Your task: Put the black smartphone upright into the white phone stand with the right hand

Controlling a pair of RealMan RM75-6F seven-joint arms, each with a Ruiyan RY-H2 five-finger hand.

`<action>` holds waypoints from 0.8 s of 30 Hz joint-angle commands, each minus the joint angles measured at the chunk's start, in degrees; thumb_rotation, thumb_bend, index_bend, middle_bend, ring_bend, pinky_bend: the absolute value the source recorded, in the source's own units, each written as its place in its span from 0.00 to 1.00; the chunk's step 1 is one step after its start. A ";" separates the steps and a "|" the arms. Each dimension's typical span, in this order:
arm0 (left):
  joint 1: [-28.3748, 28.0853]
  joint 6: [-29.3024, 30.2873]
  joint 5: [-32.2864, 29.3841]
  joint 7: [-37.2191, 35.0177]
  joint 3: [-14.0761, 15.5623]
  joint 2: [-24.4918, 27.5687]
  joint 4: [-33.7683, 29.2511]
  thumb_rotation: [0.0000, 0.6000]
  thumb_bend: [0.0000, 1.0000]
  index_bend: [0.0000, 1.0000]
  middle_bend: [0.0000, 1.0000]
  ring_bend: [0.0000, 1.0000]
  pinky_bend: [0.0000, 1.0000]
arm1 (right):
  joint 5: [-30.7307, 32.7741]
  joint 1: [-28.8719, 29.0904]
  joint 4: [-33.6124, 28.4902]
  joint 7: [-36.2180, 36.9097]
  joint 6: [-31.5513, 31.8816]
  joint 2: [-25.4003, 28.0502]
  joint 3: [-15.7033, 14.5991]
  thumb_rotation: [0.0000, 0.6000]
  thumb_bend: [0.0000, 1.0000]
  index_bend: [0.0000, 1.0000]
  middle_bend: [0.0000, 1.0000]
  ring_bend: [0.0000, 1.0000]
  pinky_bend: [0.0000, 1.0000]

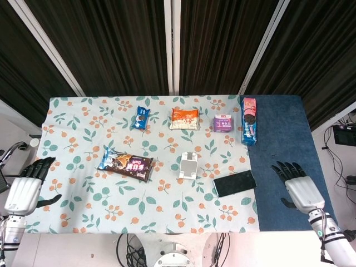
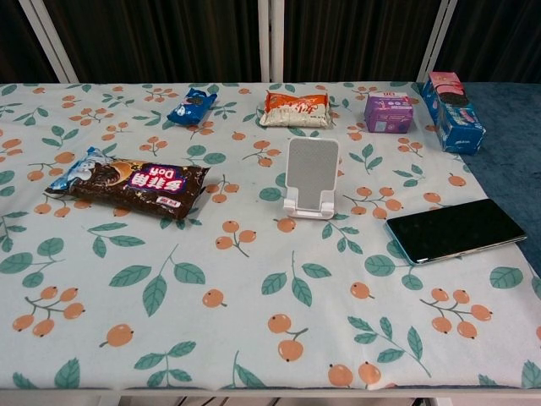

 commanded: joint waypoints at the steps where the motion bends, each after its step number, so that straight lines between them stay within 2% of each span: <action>1: -0.02 0.15 0.11 -0.01 -0.01 0.07 -0.13 0.89 0.08 0.09 0.11 0.11 0.22 | 6.30 6.80 -5.38 -8.50 -8.75 0.96 1.65 1.00 0.05 0.00 0.00 0.00 0.00; 6: 0.22 0.24 -0.24 -0.01 0.07 -0.05 -0.05 0.90 0.08 0.09 0.11 0.11 0.22 | 10.54 10.85 -3.28 -11.29 -12.30 -2.99 2.87 1.00 0.01 0.00 0.00 0.00 0.00; 13: 0.42 0.43 -0.18 -0.42 0.27 -0.53 0.57 0.90 0.08 0.10 0.11 0.11 0.22 | 10.67 13.11 1.46 -9.99 -12.85 -9.62 2.51 1.00 0.00 0.00 0.00 0.00 0.00; 24: 0.35 0.55 -0.13 -0.90 0.17 -0.54 0.86 0.90 0.08 0.10 0.11 0.11 0.22 | 14.42 14.87 2.74 -12.25 -12.62 -13.04 1.43 1.00 0.00 0.00 0.00 0.00 0.00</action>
